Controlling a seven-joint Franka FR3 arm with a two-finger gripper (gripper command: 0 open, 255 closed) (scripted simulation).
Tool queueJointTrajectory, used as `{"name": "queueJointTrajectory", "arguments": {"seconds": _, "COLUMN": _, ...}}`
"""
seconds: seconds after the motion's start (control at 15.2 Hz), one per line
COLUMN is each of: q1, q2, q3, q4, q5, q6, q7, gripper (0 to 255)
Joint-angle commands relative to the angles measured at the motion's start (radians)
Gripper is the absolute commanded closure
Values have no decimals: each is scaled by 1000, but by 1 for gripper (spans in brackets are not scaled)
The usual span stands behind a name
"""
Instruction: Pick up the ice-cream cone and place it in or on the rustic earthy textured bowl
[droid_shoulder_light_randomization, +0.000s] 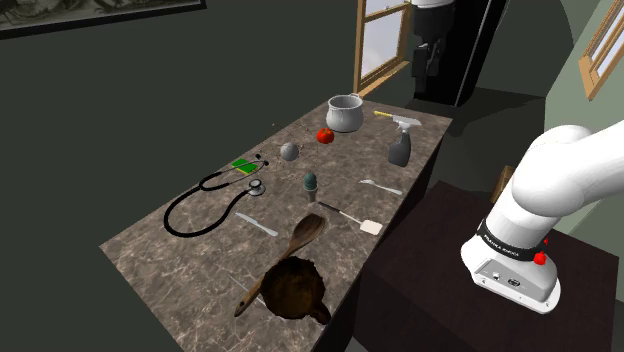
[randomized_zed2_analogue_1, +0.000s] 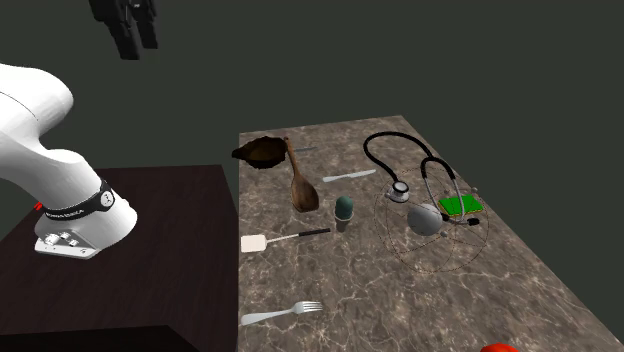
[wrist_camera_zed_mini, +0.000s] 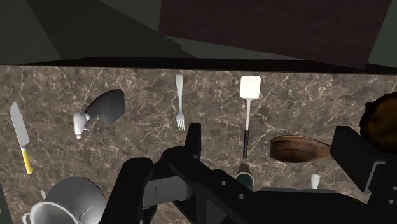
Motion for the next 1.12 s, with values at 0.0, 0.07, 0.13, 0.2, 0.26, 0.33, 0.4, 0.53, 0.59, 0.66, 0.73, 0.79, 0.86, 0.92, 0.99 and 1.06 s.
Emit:
{"name": "queueJointTrajectory", "arguments": {"seconds": 0.0, "q1": 0, "q2": 0, "q3": 0, "q4": 0, "q5": 0, "q6": 0, "q7": 0, "gripper": 0}}
{"name": "queueJointTrajectory", "arguments": {"seconds": 0.07, "q1": -1, "q2": 30, "q3": -3, "q4": -4, "q5": 4, "q6": 28, "q7": 2, "gripper": 0}}
{"name": "queueJointTrajectory", "arguments": {"seconds": 0.13, "q1": -2, "q2": 60, "q3": -5, "q4": -6, "q5": 8, "q6": 56, "q7": 4, "gripper": 0}}
{"name": "queueJointTrajectory", "arguments": {"seconds": 0.2, "q1": -3, "q2": 92, "q3": -8, "q4": -7, "q5": 13, "q6": 83, "q7": 6, "gripper": 0}}
{"name": "queueJointTrajectory", "arguments": {"seconds": 0.26, "q1": -4, "q2": 125, "q3": -10, "q4": -7, "q5": 17, "q6": 110, "q7": 8, "gripper": 0}}
{"name": "queueJointTrajectory", "arguments": {"seconds": 0.33, "q1": -5, "q2": 158, "q3": -13, "q4": -5, "q5": 21, "q6": 136, "q7": 9, "gripper": 0}}
{"name": "queueJointTrajectory", "arguments": {"seconds": 0.4, "q1": -6, "q2": 192, "q3": -15, "q4": -2, "q5": 26, "q6": 162, "q7": 10, "gripper": 0}}
{"name": "queueJointTrajectory", "arguments": {"seconds": 0.53, "q1": -7, "q2": 262, "q3": -19, "q4": 7, "q5": 35, "q6": 212, "q7": 12, "gripper": 0}}
{"name": "queueJointTrajectory", "arguments": {"seconds": 0.59, "q1": -7, "q2": 298, "q3": -21, "q4": 14, "q5": 39, "q6": 235, "q7": 12, "gripper": 0}}
{"name": "queueJointTrajectory", "arguments": {"seconds": 0.66, "q1": -8, "q2": 334, "q3": -23, "q4": 22, "q5": 44, "q6": 258, "q7": 12, "gripper": 0}}
{"name": "queueJointTrajectory", "arguments": {"seconds": 0.73, "q1": -8, "q2": 371, "q3": -25, "q4": 31, "q5": 49, "q6": 281, "q7": 12, "gripper": 0}}
{"name": "queueJointTrajectory", "arguments": {"seconds": 0.79, "q1": -8, "q2": 409, "q3": -27, "q4": 42, "q5": 54, "q6": 302, "q7": 12, "gripper": 0}}
{"name": "queueJointTrajectory", "arguments": {"seconds": 0.86, "q1": -9, "q2": 446, "q3": -28, "q4": 54, "q5": 60, "q6": 323, "q7": 11, "gripper": 0}}
{"name": "queueJointTrajectory", "arguments": {"seconds": 0.92, "q1": -9, "q2": 485, "q3": -30, "q4": 67, "q5": 65, "q6": 342, "q7": 10, "gripper": 0}}
{"name": "queueJointTrajectory", "arguments": {"seconds": 0.99, "q1": -9, "q2": 523, "q3": -31, "q4": 81, "q5": 71, "q6": 361, "q7": 9, "gripper": 0}}
{"name": "queueJointTrajectory", "arguments": {"seconds": 1.06, "q1": -9, "q2": 562, "q3": -32, "q4": 97, "q5": 76, "q6": 378, "q7": 8, "gripper": 0}}
